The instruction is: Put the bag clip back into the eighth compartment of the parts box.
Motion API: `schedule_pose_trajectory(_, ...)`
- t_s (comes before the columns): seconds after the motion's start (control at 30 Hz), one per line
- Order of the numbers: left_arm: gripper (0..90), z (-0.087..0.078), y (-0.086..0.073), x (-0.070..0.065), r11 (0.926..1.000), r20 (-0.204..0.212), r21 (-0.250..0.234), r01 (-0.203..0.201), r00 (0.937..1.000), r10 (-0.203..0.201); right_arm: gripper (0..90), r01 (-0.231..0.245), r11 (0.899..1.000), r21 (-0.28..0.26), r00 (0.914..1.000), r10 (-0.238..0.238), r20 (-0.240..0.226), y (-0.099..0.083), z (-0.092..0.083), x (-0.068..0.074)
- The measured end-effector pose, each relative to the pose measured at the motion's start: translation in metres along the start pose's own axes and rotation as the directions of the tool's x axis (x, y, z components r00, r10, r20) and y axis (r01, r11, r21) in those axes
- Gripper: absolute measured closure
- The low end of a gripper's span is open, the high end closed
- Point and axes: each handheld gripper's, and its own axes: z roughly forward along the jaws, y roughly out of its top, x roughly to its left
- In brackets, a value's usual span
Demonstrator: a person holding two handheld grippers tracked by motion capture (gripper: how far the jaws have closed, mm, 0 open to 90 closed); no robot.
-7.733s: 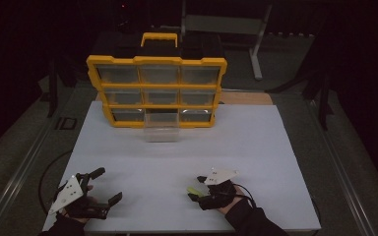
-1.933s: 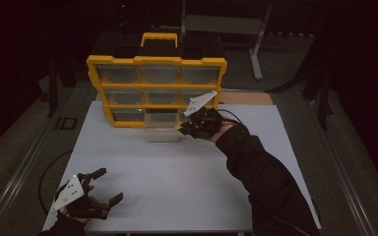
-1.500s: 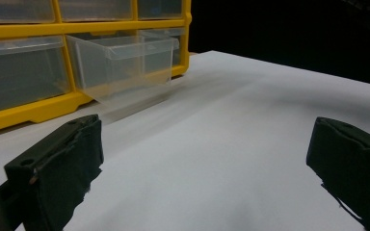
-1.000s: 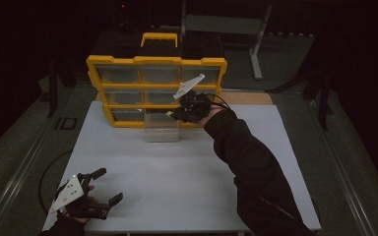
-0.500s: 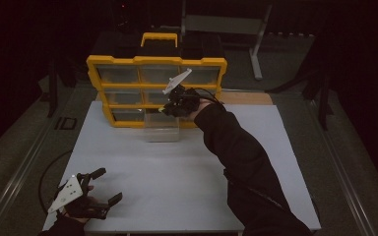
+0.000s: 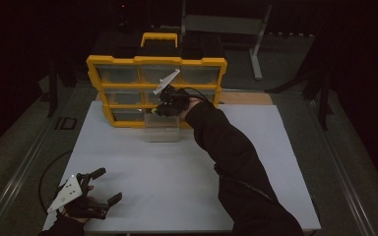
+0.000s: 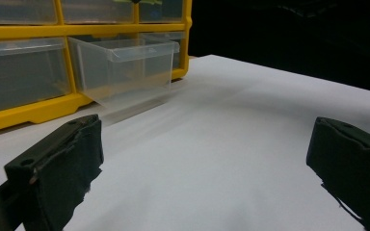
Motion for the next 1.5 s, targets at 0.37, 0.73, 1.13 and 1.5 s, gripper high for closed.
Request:
schedule_pose_trajectory(0.37,0.4,0.0,0.0,0.0,1.0,0.002,0.001,0.0,1.0,0.0,78.6,-0.037,0.999,0.019,0.9992,0.038,-0.016,-0.009,0.014,-0.005)
schedule_pose_trajectory(0.73,0.4,0.0,0.0,0.0,1.0,0.002,0.001,0.002,1.0,-0.002,78.6,-0.059,0.996,0.074,0.9983,0.059,0.0,-0.017,0.031,-0.005)
schedule_pose_trajectory(1.13,0.4,0.0,0.0,0.0,1.0,0.001,0.001,0.008,1.0,-0.008,61.0,-0.104,0.991,0.081,0.9946,0.103,0.01,-0.018,0.029,-0.007)
schedule_pose_trajectory(1.5,0.4,0.001,0.0,0.0,1.0,0.001,0.005,0.008,1.0,-0.008,7.6,-0.119,0.992,0.044,0.9926,0.12,-0.015,-0.022,0.016,0.005)
